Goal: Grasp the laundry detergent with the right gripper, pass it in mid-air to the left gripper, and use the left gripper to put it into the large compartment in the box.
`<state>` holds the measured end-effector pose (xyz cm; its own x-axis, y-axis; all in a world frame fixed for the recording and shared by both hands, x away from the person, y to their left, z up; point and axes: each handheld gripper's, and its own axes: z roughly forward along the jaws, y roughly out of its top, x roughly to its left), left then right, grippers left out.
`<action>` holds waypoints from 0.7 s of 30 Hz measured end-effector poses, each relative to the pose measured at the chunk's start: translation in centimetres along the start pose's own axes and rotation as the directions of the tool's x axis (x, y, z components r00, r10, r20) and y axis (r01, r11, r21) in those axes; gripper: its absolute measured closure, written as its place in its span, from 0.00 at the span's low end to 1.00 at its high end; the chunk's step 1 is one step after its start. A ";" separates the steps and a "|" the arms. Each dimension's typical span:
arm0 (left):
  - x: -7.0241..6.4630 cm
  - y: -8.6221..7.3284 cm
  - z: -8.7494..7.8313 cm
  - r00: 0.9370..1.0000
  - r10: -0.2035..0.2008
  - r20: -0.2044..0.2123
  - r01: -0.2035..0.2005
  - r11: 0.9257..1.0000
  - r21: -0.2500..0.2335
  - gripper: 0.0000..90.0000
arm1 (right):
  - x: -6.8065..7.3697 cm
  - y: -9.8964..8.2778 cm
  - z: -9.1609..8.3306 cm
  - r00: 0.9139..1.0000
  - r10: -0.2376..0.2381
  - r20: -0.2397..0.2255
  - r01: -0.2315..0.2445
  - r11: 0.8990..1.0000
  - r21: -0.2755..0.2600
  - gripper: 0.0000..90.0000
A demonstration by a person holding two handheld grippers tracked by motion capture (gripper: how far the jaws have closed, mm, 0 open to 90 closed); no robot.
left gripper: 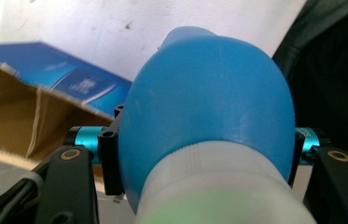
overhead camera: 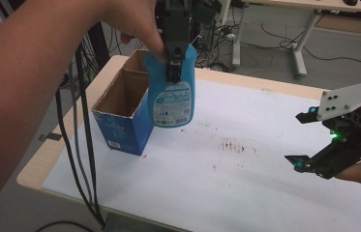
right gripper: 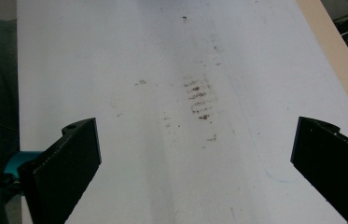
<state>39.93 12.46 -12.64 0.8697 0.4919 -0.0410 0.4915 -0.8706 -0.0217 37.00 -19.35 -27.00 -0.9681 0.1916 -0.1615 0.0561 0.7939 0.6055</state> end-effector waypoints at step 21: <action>6.9 -5.9 -1.2 0.810 -0.587 -0.023 0.586 0.810 -0.021 0.42 | -0.1 -0.4 0.3 1.000 0.008 -0.024 -0.008 1.000 -0.005 0.01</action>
<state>43.13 20.99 -11.55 0.4168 0.9090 0.0024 0.9088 -0.4166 -0.0208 37.19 -19.47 -27.46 -0.9731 0.1843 -0.1383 0.0627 0.7894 0.6107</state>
